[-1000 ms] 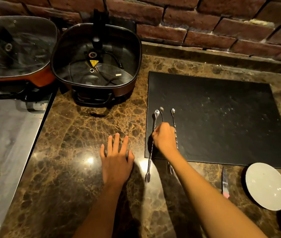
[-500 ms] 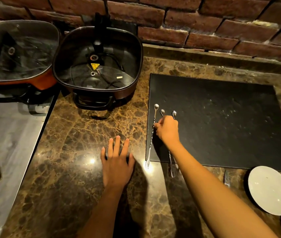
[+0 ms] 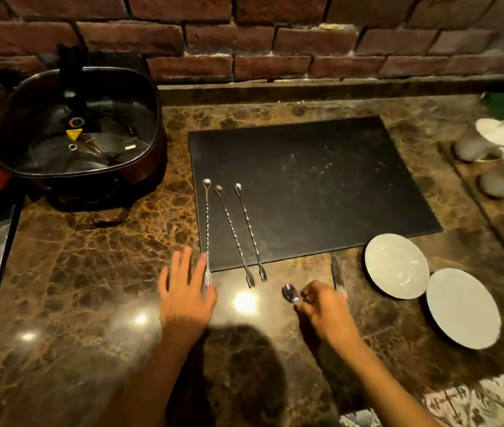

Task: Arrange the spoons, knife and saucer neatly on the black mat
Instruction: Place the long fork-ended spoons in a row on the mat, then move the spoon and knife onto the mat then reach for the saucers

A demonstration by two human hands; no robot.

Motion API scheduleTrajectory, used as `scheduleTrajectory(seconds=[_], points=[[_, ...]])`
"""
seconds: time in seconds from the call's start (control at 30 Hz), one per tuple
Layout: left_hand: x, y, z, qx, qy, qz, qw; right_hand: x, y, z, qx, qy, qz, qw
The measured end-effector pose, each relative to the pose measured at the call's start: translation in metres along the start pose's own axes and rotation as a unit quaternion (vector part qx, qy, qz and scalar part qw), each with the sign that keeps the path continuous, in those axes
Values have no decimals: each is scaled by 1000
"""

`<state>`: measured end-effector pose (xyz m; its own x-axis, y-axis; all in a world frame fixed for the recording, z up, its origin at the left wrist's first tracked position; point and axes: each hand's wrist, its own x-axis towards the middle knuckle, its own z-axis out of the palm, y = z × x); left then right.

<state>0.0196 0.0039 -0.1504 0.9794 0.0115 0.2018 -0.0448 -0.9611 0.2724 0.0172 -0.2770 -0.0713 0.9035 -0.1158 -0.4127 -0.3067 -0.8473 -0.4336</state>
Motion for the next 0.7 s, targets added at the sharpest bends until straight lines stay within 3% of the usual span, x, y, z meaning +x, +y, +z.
scheduleTrajectory(seconds=[0.07,0.2,0.4,0.7], points=[[-20,39,10,-43,31,129,990,-11,5,6,-82,14,-36,996],[-51,99,18,-47,-157,275,948,-21,9,12,-109,28,-64,992],[-47,108,17,3,-260,268,928,-20,16,12,-86,35,-43,995],[-44,111,8,29,-269,281,921,65,-33,-25,26,79,-21,996]])
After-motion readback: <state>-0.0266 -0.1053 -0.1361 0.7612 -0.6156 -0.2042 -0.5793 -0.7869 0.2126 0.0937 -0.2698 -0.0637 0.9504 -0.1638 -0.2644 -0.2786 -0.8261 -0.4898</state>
